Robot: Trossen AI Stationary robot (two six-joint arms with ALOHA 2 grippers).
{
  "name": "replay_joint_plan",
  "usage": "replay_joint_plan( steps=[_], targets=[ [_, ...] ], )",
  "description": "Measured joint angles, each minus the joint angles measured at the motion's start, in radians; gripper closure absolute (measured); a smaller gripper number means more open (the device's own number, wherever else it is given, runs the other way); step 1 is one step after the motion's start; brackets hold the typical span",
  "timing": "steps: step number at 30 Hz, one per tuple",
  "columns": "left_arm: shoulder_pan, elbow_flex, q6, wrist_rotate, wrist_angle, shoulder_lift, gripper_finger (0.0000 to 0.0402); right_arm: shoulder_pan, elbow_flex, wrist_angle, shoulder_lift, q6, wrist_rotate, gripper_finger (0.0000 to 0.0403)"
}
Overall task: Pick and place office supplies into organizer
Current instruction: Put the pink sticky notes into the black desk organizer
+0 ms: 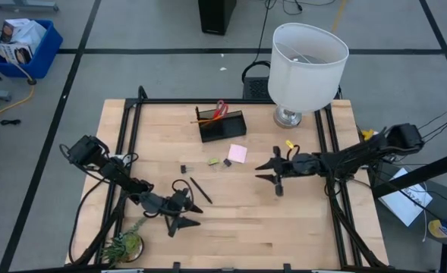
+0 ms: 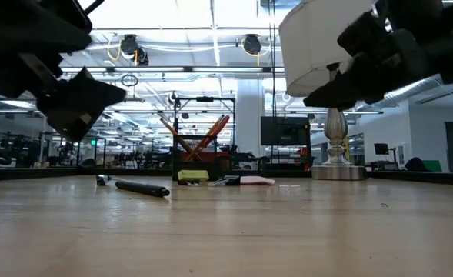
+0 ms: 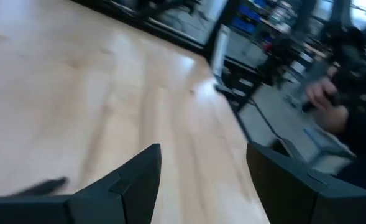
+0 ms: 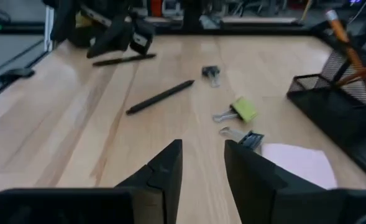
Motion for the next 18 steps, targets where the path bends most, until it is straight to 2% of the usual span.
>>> replay_joint_plan(
  steps=[3,11,18],
  targets=[
    [0.008,0.000,0.000,-0.050,0.000,0.000,0.0158,-0.009,-0.037,0.069,0.029,-0.003,0.000,0.0290],
    [0.022,0.000,-0.002,-0.053,-0.005,0.000,0.0158,-0.038,-0.022,0.073,0.141,-0.017,0.030,0.0292],
    [0.021,0.000,-0.003,-0.053,-0.006,0.000,0.0158,-0.081,0.052,0.027,0.262,-0.199,0.057,0.0288]
  ],
)
